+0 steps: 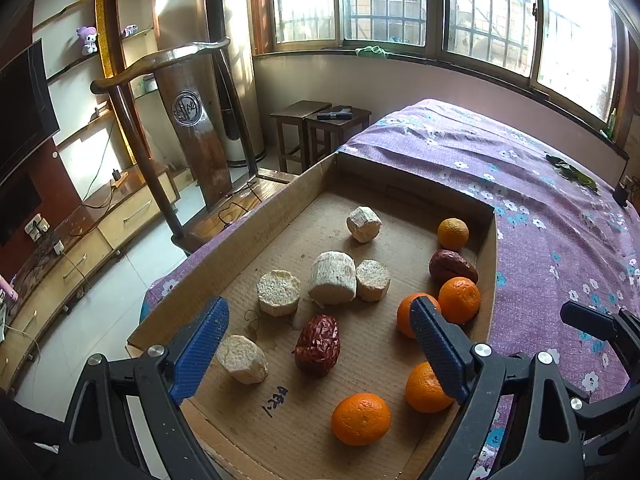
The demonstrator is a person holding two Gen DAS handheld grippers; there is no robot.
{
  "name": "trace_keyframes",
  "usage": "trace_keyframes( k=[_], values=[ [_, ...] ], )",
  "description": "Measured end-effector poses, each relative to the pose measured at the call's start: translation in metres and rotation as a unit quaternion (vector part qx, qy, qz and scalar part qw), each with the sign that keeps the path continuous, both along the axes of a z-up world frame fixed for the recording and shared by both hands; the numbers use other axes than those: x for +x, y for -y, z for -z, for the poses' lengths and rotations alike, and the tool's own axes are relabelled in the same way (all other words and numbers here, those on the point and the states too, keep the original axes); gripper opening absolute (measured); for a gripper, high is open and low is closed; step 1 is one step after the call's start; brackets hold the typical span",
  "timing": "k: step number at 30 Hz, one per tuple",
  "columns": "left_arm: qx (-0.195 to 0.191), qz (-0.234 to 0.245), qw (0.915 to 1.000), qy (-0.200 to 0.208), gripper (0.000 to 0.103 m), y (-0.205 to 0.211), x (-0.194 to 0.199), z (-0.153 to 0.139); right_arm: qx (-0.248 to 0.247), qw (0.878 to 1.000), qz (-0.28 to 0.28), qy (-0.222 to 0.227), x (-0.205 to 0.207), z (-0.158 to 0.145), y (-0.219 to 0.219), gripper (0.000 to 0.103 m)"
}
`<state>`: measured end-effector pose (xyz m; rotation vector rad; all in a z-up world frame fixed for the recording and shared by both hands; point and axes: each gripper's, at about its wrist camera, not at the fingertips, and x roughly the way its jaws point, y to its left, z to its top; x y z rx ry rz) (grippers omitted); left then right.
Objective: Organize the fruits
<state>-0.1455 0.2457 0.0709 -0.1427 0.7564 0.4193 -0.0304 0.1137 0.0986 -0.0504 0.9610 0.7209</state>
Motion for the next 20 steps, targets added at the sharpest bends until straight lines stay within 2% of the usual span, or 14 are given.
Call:
trace_keyframes(
  k=[20],
  values=[
    [0.004, 0.007, 1.0, -0.002, 0.091, 0.0024, -0.0004, 0.0007, -0.001, 1.0, 0.003, -0.005, 0.0031, 0.0038, 0.0048, 0.101]
  ],
)
